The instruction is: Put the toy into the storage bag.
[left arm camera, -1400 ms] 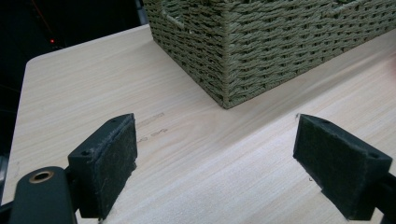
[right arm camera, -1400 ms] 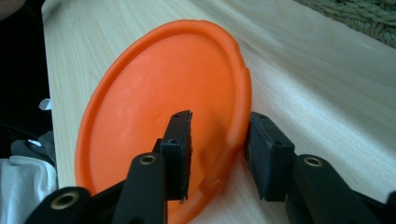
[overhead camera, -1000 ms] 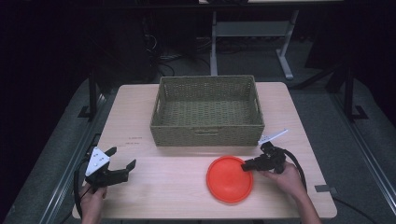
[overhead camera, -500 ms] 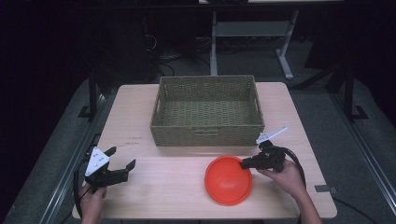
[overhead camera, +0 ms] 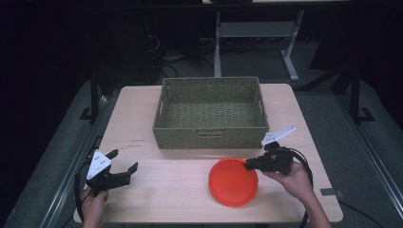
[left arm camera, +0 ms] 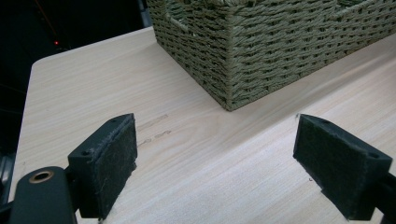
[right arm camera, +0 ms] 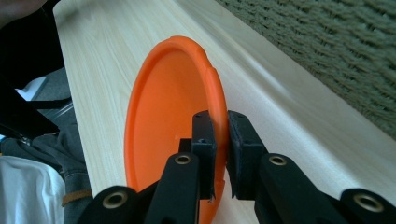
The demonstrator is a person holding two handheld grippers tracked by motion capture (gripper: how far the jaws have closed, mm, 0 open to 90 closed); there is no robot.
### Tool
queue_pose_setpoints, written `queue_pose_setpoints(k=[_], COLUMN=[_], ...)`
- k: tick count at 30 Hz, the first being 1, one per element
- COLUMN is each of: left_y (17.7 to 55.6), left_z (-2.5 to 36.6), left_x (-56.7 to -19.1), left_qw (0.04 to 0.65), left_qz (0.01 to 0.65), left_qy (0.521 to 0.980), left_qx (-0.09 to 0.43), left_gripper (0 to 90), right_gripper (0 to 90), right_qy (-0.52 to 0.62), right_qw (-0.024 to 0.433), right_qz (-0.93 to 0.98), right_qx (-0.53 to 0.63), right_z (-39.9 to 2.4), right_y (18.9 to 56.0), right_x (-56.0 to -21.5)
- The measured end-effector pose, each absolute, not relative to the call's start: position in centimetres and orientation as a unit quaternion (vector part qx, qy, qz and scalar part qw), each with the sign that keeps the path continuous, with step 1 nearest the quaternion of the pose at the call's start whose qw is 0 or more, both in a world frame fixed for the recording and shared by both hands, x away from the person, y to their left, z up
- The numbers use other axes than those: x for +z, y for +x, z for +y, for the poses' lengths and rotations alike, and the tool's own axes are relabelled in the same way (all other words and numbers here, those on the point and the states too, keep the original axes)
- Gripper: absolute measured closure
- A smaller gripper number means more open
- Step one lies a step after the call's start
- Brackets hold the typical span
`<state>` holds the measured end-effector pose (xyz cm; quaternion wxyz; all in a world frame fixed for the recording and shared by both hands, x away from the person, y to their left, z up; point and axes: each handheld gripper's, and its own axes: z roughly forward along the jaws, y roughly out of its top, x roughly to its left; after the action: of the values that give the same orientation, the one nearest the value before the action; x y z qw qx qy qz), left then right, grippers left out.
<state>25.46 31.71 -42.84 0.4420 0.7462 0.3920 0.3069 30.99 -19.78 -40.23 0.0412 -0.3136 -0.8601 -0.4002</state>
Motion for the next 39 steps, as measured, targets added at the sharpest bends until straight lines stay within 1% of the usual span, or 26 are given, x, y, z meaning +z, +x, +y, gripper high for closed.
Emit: queue_pose_setpoints(k=[10,15,30,39], left_y=[25.4,25.4,25.5,25.5], left_z=[31.7,31.7,31.6,31.6], left_x=[-42.8,-42.8,-42.8,-42.8], left_qw=[0.443,0.440,0.441,0.440], left_qz=[0.392,0.393,0.388,0.386], left_qy=[0.745,0.746,0.749,0.751], left_qx=[0.308,0.308,0.306,0.306], left_gripper=[13.0,13.0,13.0,13.0], right_gripper=[82.0,81.9,81.9,81.9], right_qy=[-0.313,-0.310,-0.310,-0.311], right_qw=[0.031,0.015,0.000,-0.001], right_qz=[-0.860,-0.862,-0.856,-0.853], right_qx=[-0.403,-0.400,-0.415,-0.419], right_z=[-19.9,-19.9,-20.2,-20.0], right_y=[30.7,30.6,31.3,31.9], right_x=[-38.3,-37.1,-34.1,-32.4])
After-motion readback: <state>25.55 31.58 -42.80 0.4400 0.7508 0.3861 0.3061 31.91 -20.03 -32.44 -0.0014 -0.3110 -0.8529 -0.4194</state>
